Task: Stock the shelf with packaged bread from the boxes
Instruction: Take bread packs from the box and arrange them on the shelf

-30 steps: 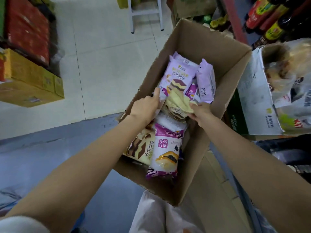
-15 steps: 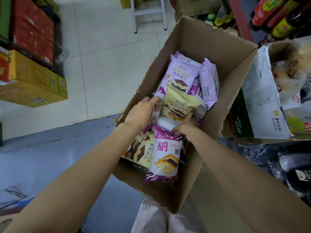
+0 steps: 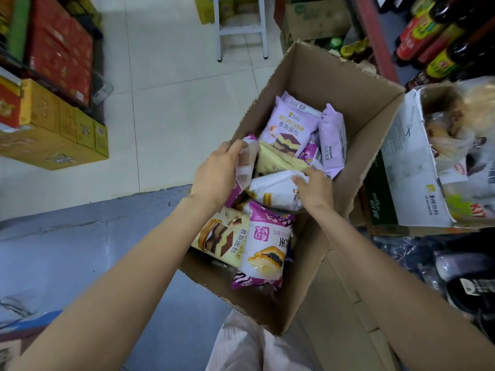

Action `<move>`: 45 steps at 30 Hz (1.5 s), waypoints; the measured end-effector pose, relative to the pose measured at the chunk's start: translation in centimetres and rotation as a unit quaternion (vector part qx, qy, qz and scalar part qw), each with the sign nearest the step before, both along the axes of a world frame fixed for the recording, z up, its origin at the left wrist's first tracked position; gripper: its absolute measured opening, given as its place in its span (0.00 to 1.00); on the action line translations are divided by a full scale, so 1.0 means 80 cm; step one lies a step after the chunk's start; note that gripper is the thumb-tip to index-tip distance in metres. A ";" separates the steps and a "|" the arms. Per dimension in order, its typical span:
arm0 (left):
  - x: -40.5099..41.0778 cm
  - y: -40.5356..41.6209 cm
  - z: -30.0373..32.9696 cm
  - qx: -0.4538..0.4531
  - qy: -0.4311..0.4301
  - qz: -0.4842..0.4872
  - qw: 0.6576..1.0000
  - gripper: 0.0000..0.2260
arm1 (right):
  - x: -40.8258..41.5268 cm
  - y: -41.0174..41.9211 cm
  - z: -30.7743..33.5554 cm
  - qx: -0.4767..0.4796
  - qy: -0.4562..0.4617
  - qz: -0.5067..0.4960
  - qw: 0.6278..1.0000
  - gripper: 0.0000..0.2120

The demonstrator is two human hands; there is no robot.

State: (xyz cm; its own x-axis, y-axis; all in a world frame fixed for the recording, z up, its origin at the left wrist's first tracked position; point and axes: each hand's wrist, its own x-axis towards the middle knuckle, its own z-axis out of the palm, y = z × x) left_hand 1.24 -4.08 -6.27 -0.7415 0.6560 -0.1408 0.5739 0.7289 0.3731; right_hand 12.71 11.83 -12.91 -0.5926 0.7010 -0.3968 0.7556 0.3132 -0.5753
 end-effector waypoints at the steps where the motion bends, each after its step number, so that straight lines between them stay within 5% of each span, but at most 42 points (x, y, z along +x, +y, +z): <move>1: 0.000 0.002 0.009 0.001 0.019 0.004 1.000 0.25 | 0.003 0.000 0.015 0.010 0.027 -0.029 0.999 0.13; 5: -0.003 0.012 0.050 0.004 0.050 0.011 0.999 0.21 | 0.012 0.008 0.062 -0.056 0.155 -0.206 0.965 0.10; 9: -0.002 0.024 0.087 0.015 -0.004 0.018 1.000 0.13 | 0.025 0.025 0.131 -0.354 0.312 -0.415 0.778 0.15; 13: 0.004 0.041 0.131 0.132 -0.107 0.059 0.984 0.16 | 0.033 0.028 0.203 -0.519 0.388 -0.380 0.660 0.17; 16: 0.014 0.066 0.178 0.167 -0.181 0.043 0.968 0.13 | 0.041 0.033 0.250 -0.531 0.420 -0.348 0.649 0.17; 20: 0.033 0.104 0.244 0.217 -0.261 0.034 0.940 0.29 | 0.070 0.050 0.328 -0.509 0.460 -0.317 0.656 0.14; 26: 0.093 0.171 0.332 0.259 -0.243 -0.052 0.933 0.30 | 0.159 0.087 0.414 -0.409 0.476 -0.288 0.723 0.17; 32: 0.214 0.252 0.418 0.375 -0.294 -0.140 0.868 0.27 | 0.293 0.128 0.481 -0.342 0.632 -0.252 0.648 0.31; 34: 0.277 0.286 0.445 0.396 -0.305 -0.161 0.851 0.27 | 0.349 0.138 0.504 -0.303 0.672 -0.202 0.645 0.39; 38: 0.424 0.353 0.486 0.376 -0.315 -0.221 0.843 0.21 | 0.476 0.164 0.539 -0.228 0.701 -0.201 0.645 0.38; 42: 0.584 0.406 0.522 0.316 -0.336 -0.288 0.839 0.25 | 0.637 0.210 0.564 -0.161 0.718 -0.330 0.591 0.09; 45: 0.694 0.448 0.541 0.328 -0.458 -0.288 0.774 0.22 | 0.761 0.236 0.580 -0.101 0.702 -0.380 0.595 0.08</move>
